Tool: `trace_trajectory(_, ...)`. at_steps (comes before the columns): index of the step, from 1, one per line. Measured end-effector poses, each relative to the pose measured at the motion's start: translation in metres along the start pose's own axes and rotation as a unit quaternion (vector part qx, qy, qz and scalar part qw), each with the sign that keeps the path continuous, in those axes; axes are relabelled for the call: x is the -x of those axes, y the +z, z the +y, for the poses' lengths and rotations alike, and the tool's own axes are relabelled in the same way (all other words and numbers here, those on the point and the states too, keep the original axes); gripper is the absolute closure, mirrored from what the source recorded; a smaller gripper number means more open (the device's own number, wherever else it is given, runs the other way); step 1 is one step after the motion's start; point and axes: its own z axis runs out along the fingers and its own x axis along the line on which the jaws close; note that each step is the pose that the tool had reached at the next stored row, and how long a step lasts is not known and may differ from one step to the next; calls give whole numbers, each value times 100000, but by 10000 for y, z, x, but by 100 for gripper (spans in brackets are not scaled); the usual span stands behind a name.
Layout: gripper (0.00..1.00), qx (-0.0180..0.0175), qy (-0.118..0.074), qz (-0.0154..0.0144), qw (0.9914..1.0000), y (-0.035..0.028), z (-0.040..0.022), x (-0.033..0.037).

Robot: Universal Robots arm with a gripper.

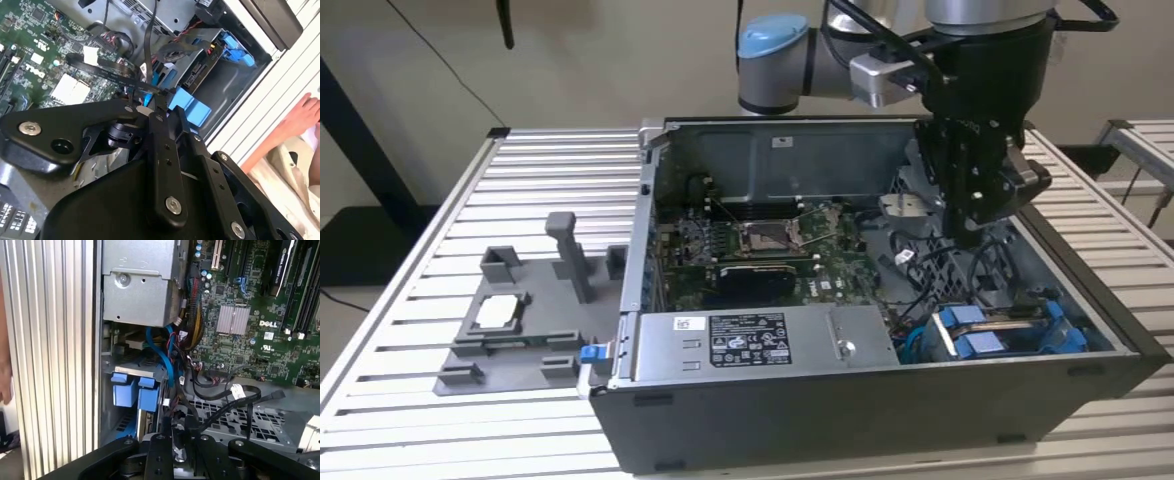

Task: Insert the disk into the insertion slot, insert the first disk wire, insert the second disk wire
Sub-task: 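Insert the second disk wire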

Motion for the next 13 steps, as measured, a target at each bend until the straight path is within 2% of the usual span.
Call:
trace_trajectory(2, 75, -118, -21, -14, 100000, 5, 4, 2)
trace_trajectory(5, 75, -109, -74, 215, 100000, 22, 8, 6)
trace_trajectory(7, 75, -110, -80, 250, 100000, 31, 10, 7)
trace_trajectory(10, 77, -107, -88, 277, 100000, 43, 13, 9)
trace_trajectory(11, 84, -107, -86, 278, 100000, 46, 13, 9)
trace_trajectory(13, 84, -104, -86, 287, 99999, 50, 15, 9)
